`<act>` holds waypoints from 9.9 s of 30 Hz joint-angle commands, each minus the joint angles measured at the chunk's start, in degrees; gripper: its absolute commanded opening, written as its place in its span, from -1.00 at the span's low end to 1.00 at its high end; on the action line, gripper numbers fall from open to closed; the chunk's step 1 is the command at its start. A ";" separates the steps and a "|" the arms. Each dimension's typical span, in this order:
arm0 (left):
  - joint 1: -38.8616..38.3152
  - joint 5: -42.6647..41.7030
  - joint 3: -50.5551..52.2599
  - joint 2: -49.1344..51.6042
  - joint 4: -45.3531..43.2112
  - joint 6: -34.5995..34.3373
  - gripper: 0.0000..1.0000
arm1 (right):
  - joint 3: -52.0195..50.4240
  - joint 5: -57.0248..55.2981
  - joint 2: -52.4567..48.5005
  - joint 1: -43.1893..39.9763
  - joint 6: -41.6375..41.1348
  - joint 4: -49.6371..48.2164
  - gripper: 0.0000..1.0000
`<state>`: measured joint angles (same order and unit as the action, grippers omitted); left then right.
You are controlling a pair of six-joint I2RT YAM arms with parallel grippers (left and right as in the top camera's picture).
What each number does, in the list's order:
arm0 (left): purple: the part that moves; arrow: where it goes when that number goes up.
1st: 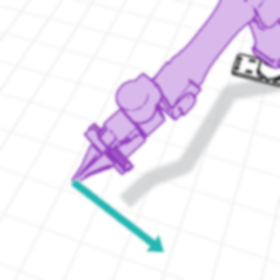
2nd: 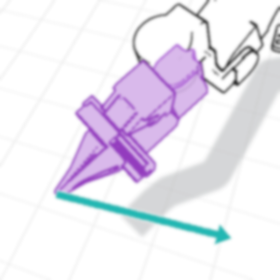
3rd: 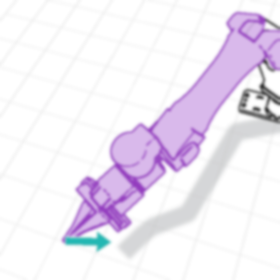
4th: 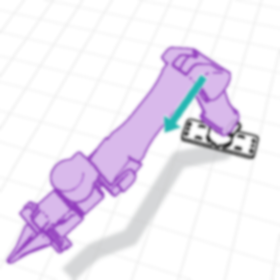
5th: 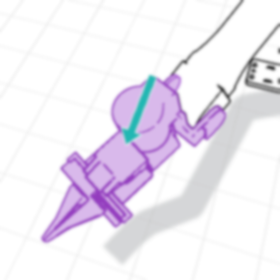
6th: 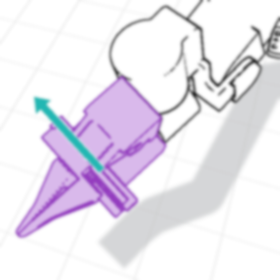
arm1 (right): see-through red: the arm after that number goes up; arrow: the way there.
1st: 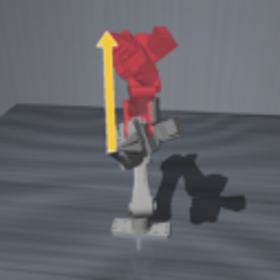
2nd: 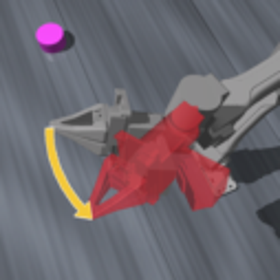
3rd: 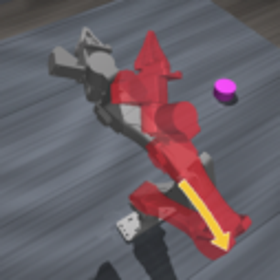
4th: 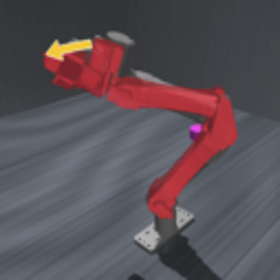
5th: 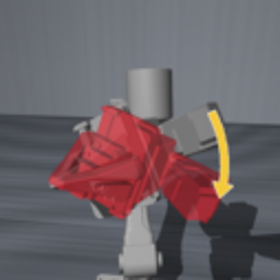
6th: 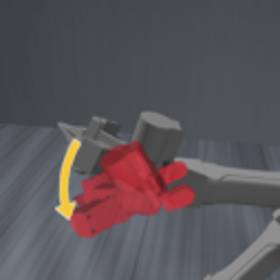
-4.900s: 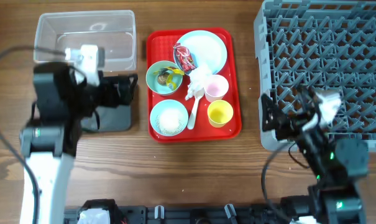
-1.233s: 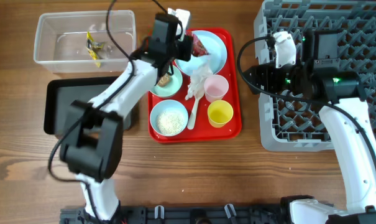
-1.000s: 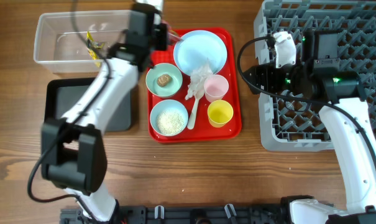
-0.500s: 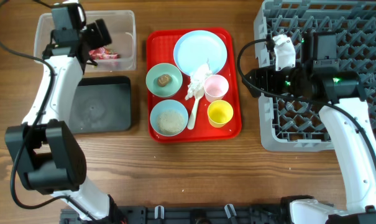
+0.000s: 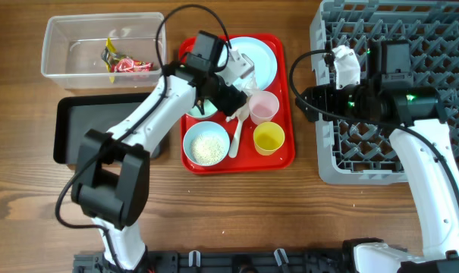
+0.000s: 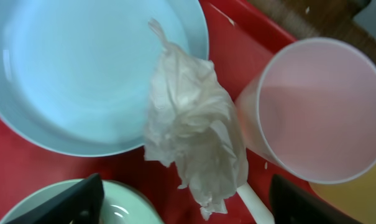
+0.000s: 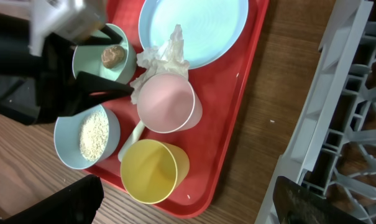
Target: Sort waste into correct bins and load items into the dishwasher rack
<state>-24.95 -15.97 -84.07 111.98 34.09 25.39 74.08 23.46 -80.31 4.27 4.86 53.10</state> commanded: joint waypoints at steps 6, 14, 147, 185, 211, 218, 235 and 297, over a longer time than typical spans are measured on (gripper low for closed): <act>-1.11 -0.98 -0.24 3.32 2.78 1.42 0.49 | 0.87 -0.55 -0.17 -0.17 0.98 0.09 0.80; -2.27 -1.57 -0.24 6.12 1.97 1.20 -0.25 | 0.79 -0.52 -0.17 -0.17 1.01 0.09 0.81; -1.20 22.91 9.27 -4.79 -6.73 -21.18 -0.58 | 0.46 -0.52 -0.17 -0.17 0.72 -3.74 0.81; -15.37 20.61 10.80 -3.89 17.81 -36.33 -0.03 | 0.46 -0.55 -0.17 -0.17 -1.88 -3.45 0.82; -13.49 21.86 8.46 -3.34 16.72 -36.54 -0.76 | 0.46 -1.66 -0.17 -0.17 -1.84 -3.41 0.82; -13.49 21.84 8.46 -3.34 16.44 -36.57 -0.92 | 0.46 -1.68 -0.17 -0.17 -1.81 -3.39 0.83; 9.73 7.52 3.50 -23.67 22.99 -39.63 -0.92 | 0.46 -2.51 -0.17 -0.17 -1.86 -3.52 0.82; 50.84 -74.36 12.81 -3.30 37.55 4.04 -0.92 | 0.46 -3.61 -0.17 -0.17 -1.84 -3.04 0.82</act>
<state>26.55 -88.42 -71.55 108.97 71.44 26.98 74.08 20.49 -80.31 4.27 3.70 50.13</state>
